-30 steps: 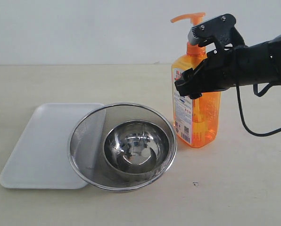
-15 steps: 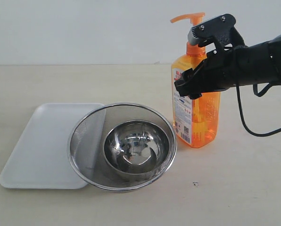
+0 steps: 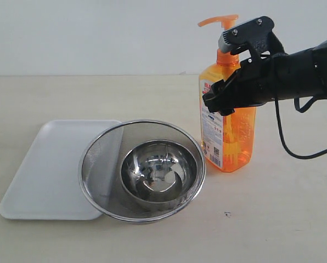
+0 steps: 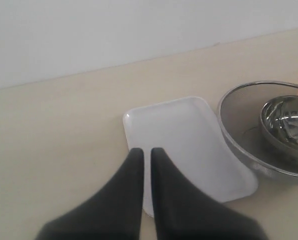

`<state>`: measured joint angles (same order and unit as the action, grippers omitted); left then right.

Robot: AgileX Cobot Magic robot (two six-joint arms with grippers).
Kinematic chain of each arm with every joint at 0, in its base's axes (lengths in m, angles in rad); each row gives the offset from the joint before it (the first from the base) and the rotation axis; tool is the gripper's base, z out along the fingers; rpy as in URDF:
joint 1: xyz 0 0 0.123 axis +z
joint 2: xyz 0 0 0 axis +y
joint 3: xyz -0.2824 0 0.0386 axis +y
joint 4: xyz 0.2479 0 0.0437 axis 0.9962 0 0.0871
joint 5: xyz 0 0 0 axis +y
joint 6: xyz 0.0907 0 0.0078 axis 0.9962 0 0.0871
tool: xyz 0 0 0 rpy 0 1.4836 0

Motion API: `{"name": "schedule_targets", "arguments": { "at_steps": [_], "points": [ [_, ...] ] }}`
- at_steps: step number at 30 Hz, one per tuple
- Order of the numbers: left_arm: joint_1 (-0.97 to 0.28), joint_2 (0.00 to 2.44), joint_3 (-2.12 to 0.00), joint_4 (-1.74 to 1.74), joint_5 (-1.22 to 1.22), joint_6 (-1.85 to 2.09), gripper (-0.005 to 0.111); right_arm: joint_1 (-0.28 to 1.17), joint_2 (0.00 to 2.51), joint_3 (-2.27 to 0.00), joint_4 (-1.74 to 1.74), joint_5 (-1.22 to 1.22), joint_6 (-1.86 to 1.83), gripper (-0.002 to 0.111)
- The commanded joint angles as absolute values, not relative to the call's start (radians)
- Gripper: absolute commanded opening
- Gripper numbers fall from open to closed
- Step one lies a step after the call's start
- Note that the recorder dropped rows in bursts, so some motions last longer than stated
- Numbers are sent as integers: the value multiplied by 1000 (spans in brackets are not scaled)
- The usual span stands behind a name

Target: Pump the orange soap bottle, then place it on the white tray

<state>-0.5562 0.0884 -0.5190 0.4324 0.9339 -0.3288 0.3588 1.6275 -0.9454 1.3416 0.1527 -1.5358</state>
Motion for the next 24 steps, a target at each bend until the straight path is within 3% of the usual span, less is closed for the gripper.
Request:
{"name": "schedule_targets", "arguments": {
  "at_steps": [1,12,24],
  "points": [
    [-558,48,-516,434,926,-338,5,358,1617,-948,1336,166,-1544,0],
    [-558,31,-504,434,658,-338,5,358,1617,-948,1336,166,-1544,0],
    [-558,8,-323,447,365,-436,5,358,1617,-948,1336,169,-1544,0]
  ]
}}
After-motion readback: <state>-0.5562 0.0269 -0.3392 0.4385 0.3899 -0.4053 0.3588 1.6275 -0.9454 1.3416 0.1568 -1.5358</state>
